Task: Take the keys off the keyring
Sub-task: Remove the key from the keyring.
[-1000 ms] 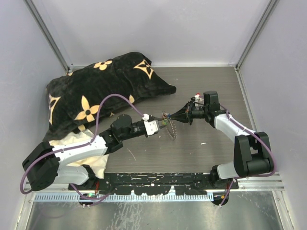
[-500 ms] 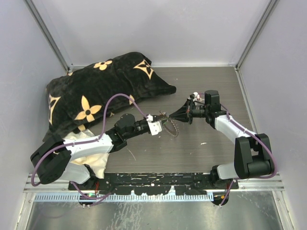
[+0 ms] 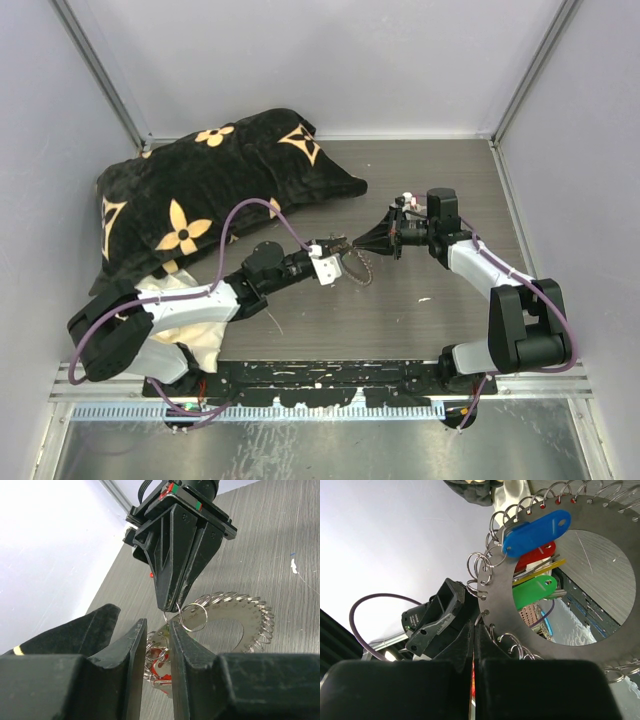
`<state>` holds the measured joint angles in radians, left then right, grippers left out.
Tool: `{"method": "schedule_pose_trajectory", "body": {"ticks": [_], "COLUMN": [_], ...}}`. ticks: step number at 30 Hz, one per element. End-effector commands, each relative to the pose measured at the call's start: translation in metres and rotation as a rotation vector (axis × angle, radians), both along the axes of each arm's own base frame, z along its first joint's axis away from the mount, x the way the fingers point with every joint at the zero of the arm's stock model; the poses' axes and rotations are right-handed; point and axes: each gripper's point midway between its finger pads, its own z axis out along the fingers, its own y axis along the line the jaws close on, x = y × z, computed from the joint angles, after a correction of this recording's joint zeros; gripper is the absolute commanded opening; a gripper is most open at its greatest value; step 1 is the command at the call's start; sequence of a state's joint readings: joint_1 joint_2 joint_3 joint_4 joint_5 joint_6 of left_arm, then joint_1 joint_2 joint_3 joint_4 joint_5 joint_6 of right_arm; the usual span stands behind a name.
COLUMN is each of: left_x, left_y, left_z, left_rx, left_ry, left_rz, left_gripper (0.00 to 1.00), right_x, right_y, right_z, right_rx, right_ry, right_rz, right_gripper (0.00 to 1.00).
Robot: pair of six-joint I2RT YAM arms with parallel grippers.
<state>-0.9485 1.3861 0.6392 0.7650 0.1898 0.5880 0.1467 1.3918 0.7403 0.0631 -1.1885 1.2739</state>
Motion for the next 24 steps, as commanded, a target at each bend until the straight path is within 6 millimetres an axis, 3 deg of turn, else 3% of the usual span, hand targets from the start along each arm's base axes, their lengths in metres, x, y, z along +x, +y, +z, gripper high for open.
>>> {"method": "schedule_pose_trajectory", "body": {"ticks": [1,18,24], "left_x": [0.003,-0.009,-0.013], "left_y": [-0.004,0.000,-0.007], "left_z": [0.019,0.012,0.011], "left_rx": [-0.051,-0.020,-0.027], "left_ry": [-0.075,-0.054,-0.075], "left_rz": [0.024,0.002,0.033], "left_gripper": [0.27,0.33,0.38], "right_x": [-0.006,-0.005,-0.005], "right_y": [0.002,0.002,0.002], "right_z": [0.017,0.020,0.021], "right_rx": [0.036,0.043,0.045], "right_ry": [-0.077,-0.078,-0.074], "right_rz": [0.044,0.052,0.052], "right_gripper": [0.01,0.01,0.01]}}
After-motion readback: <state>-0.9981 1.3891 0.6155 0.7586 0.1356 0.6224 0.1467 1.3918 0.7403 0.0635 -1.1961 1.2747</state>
